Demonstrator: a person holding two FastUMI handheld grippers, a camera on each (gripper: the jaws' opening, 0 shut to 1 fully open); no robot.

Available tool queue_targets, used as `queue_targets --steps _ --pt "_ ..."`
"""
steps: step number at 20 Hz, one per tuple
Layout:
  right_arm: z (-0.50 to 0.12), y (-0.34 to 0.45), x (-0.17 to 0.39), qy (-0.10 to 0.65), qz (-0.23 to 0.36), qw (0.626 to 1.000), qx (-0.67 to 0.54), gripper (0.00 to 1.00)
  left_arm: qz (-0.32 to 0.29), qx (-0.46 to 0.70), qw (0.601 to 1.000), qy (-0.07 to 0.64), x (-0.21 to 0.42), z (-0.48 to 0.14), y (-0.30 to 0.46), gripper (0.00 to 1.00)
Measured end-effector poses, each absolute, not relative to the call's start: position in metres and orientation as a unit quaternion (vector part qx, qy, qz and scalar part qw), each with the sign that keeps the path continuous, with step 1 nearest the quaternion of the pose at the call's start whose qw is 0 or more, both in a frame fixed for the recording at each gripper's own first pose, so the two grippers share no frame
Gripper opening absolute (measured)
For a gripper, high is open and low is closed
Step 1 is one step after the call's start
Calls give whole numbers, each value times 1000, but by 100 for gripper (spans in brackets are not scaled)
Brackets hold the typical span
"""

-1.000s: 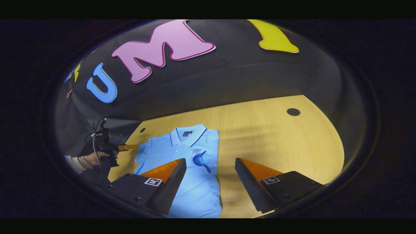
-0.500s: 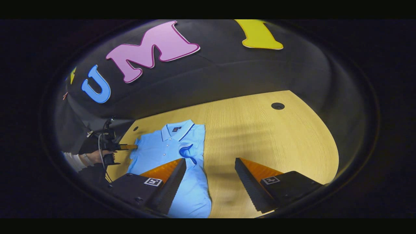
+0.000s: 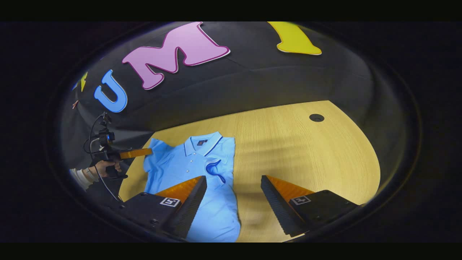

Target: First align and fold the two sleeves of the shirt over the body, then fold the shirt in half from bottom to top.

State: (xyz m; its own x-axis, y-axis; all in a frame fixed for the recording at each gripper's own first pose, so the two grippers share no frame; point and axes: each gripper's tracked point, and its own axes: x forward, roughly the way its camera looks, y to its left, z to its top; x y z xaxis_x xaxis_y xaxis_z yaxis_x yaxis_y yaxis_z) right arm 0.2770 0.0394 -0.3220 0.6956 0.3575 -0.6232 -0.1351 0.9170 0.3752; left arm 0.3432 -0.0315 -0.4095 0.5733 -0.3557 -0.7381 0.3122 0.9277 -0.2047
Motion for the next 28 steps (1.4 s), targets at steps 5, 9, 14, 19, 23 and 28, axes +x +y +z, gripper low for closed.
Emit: queue_targets --steps 5,9,14,19,23,28 --pt "-336 47 261 385 142 902 132 95 -172 2 826 537 314 -484 -38 34" --pt "-347 55 243 404 148 894 129 95 -168 -23 830 531 303 -464 -33 86" --pt "-353 51 212 417 139 887 138 95 -163 -48 833 526 236 -412 10 92" --pt "-358 47 165 435 126 875 168 95 -159 -111 802 564 110 -401 25 92" --pt "-382 50 118 464 115 861 174 95 -135 -108 785 596 40 -430 42 92" --pt "-408 60 57 498 116 840 181 95 -131 -136 760 622 0 -446 34 93"
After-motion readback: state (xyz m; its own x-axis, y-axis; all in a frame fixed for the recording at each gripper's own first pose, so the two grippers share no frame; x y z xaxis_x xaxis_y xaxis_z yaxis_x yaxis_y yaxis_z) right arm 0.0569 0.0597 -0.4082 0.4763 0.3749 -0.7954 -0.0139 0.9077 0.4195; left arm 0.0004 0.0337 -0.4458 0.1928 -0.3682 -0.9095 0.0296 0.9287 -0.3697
